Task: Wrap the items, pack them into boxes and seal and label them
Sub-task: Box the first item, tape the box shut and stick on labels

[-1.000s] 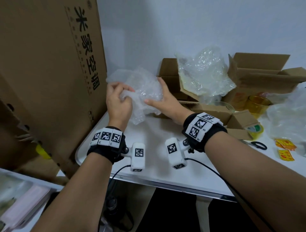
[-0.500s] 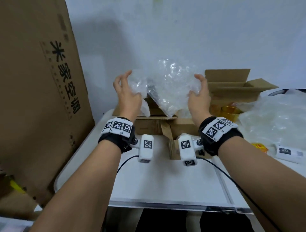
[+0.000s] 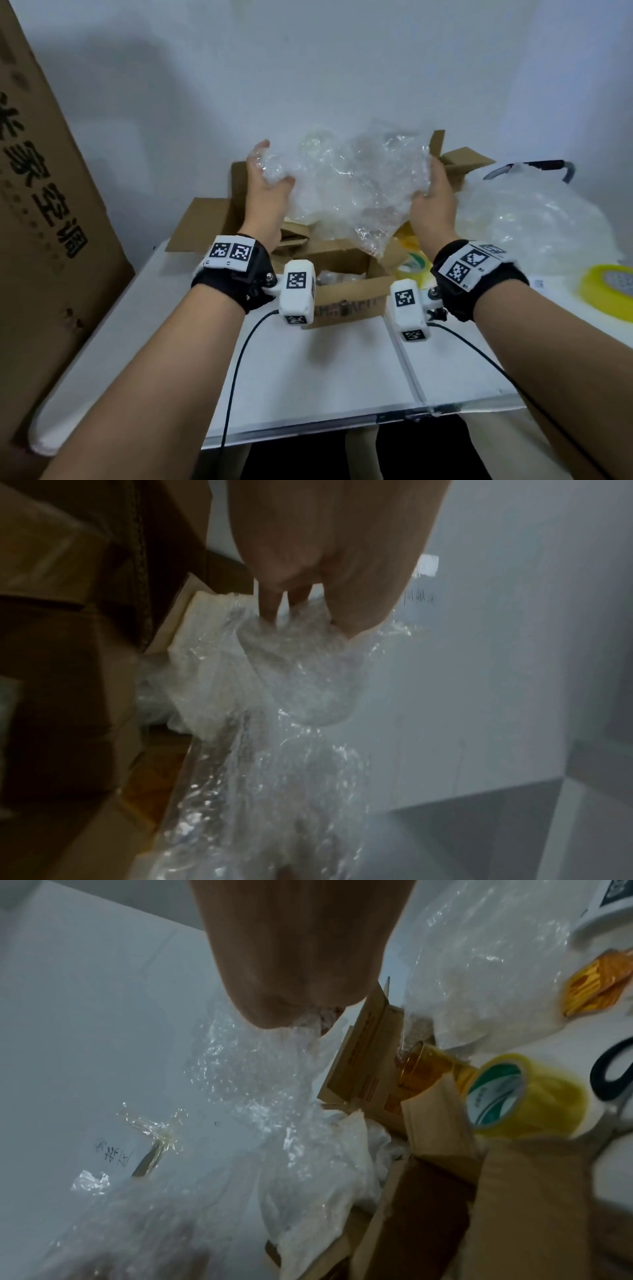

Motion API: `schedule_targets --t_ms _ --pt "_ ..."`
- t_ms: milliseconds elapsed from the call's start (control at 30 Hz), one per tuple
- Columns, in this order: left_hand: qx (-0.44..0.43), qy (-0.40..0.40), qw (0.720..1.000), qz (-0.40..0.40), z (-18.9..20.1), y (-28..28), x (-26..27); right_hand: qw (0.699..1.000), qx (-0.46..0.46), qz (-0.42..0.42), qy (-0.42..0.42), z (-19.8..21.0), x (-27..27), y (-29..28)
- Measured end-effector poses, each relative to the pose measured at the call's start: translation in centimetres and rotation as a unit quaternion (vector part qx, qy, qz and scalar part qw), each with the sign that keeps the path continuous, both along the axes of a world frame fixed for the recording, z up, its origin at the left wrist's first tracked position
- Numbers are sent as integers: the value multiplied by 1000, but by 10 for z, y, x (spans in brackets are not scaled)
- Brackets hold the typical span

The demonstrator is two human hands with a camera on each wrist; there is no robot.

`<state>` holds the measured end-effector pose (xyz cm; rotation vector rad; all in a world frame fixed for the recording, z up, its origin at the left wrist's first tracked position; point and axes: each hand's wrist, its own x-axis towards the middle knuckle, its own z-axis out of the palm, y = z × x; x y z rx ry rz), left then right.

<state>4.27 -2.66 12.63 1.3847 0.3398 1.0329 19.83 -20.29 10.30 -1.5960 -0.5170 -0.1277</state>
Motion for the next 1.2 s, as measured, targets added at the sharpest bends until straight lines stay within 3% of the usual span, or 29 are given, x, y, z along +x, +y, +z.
schedule_targets --t_ms 100,167,267,400,533,633,667,767,900,967,1100,1200 --pt "74 25 997 -20 -19 -14 9 998 -33 -32 -39 -9 -1 -16" --pt "164 80 983 9 -33 -23 12 995 -57 -55 -63 -23 1 -20" --pt "301 184 935 44 -56 -34 14 994 -68 -50 -76 -43 -2 -15" --pt "394 256 882 42 -88 -33 13 992 -78 -22 -96 -54 -11 -10" --pt "416 310 855 22 -97 -27 4 988 -116 5 -103 -65 -12 -7" --pt "477 378 792 43 -100 -23 0 979 -164 32 -115 -67 -20 -6" --pt "484 387 783 41 -102 -21 0 977 -171 41 -119 -65 -22 -5" --pt "469 415 780 3 -105 -18 0 969 -197 75 -127 -64 -24 -2" --pt "467 461 752 -70 -100 -14 -6 929 -330 90 -140 -69 -22 -2" --pt "458 491 734 -96 -96 -16 -13 920 -353 103 -136 -75 -23 -1" --pt "481 566 657 -133 -98 -23 -17 921 -349 85 -147 -84 -24 2" --pt "464 572 663 -133 -107 -23 -14 936 -325 29 -131 -82 -24 -3"
